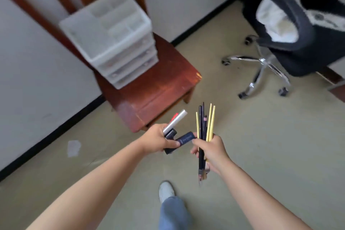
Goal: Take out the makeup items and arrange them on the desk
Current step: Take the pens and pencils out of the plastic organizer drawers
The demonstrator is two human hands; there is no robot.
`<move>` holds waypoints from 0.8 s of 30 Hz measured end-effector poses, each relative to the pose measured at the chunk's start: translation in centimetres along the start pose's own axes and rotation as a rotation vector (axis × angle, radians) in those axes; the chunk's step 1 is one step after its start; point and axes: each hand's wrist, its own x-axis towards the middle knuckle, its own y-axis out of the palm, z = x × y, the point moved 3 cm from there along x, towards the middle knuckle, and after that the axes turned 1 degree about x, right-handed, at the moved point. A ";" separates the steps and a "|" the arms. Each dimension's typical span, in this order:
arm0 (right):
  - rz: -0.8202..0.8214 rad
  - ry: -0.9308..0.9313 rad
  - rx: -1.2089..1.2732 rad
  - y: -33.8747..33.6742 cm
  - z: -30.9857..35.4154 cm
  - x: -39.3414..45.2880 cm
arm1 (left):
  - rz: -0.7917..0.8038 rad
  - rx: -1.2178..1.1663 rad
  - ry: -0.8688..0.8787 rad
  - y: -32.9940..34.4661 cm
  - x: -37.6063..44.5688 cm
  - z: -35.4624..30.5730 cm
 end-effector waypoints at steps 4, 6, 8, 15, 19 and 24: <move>0.161 -0.050 -0.079 6.4 5.5 3.1 | -0.053 -0.200 -0.009 -6.6 -1.2 1.9; 0.174 -0.072 -0.043 8.6 8.0 5.4 | -0.133 -0.304 -0.012 -8.6 -1.6 3.1; 0.143 -0.048 0.052 10.5 10.0 8.4 | -0.248 -0.472 -0.038 -10.3 -1.7 4.3; 0.114 0.058 0.137 17.8 14.6 17.1 | -0.553 -0.982 -0.162 -14.4 -1.5 6.6; 0.146 0.087 0.125 19.0 16.4 17.6 | -0.602 -1.012 -0.213 -14.2 -0.7 6.0; 0.341 0.035 0.114 17.2 18.8 15.0 | -0.560 -0.990 -0.134 -14.9 0.5 1.3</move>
